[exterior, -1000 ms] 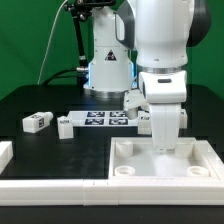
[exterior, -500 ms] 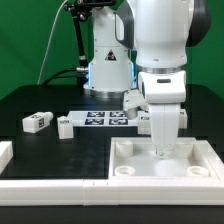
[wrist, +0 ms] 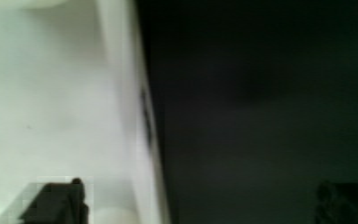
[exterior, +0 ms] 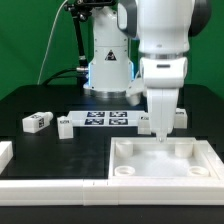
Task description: Assemble one leg
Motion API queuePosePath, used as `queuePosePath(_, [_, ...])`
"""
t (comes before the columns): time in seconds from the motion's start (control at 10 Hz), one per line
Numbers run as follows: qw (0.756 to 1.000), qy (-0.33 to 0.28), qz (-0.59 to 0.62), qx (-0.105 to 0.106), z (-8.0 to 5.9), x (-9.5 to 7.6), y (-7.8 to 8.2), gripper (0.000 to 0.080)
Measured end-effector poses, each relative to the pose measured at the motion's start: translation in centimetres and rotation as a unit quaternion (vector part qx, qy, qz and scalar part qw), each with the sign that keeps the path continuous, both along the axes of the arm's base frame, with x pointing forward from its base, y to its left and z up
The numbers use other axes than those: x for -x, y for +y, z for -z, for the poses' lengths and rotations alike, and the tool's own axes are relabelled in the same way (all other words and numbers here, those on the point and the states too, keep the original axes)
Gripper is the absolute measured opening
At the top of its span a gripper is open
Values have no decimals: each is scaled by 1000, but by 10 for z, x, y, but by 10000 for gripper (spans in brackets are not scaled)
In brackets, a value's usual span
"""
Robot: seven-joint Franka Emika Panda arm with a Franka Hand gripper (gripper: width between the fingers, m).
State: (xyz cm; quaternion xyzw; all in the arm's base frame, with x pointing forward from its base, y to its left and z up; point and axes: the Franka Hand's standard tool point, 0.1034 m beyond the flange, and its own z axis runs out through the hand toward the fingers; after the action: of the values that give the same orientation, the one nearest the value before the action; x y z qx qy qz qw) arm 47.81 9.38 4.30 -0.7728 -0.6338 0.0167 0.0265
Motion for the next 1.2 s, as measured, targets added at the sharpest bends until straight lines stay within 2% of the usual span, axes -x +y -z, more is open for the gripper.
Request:
queuePosePath(0.1, [1000,-1,17,4,-9,9,4,648])
queuePosePath(0.3, [999,0,46,7,-14,21,8,648])
queuePosePath(0.6, [997,2,76,9,-13,21,7,648])
queuePosePath(0.7, [991,3,133,11,-13,21,8,648])
queuePosePath(0.8, [981,5,192,13,-12,23,9,648])
queuePosePath(1.0, [939,4,343,2,-3,39,17,648])
queuePosePath(1.2, [888,8,460,-4,3,49,28,648])
